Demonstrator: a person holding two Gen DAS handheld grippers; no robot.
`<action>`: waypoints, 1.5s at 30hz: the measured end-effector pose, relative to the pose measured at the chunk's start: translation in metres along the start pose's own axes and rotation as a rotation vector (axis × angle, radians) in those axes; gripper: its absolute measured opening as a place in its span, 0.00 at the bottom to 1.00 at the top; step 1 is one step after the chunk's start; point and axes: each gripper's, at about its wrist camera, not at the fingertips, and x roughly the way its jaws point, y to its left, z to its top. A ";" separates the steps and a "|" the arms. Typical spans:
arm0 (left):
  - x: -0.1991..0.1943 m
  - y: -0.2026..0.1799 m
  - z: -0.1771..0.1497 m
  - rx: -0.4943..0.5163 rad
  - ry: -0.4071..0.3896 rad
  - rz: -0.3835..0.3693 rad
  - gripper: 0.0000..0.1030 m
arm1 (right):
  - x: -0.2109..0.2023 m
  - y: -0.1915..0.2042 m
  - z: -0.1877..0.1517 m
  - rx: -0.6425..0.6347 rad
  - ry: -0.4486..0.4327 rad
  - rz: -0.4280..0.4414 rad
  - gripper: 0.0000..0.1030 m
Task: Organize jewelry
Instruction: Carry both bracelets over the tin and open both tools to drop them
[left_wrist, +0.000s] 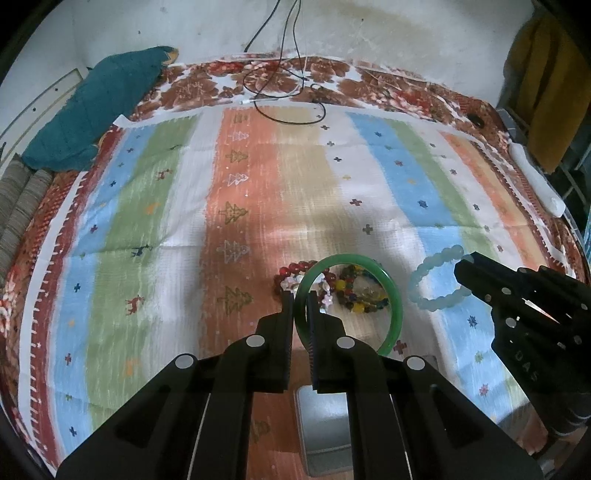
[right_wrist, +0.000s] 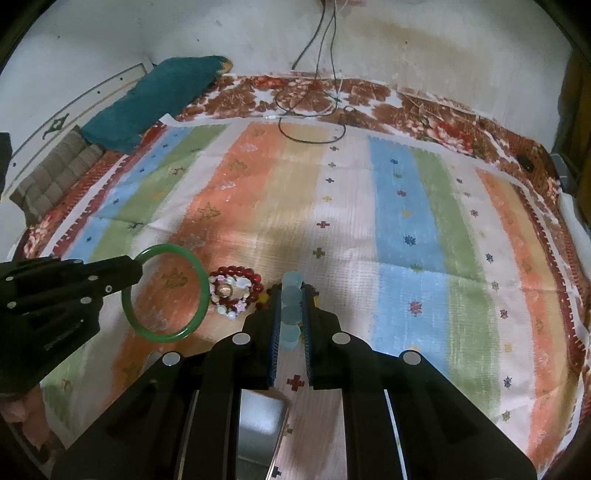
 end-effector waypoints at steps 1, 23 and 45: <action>-0.002 0.000 -0.001 -0.001 -0.003 0.001 0.06 | -0.002 0.001 -0.001 0.000 -0.005 0.001 0.12; -0.038 -0.007 -0.037 0.017 -0.065 0.021 0.06 | -0.042 0.013 -0.030 -0.026 -0.059 0.021 0.12; -0.047 -0.024 -0.072 0.079 -0.035 0.026 0.07 | -0.057 0.017 -0.060 -0.020 -0.038 0.068 0.12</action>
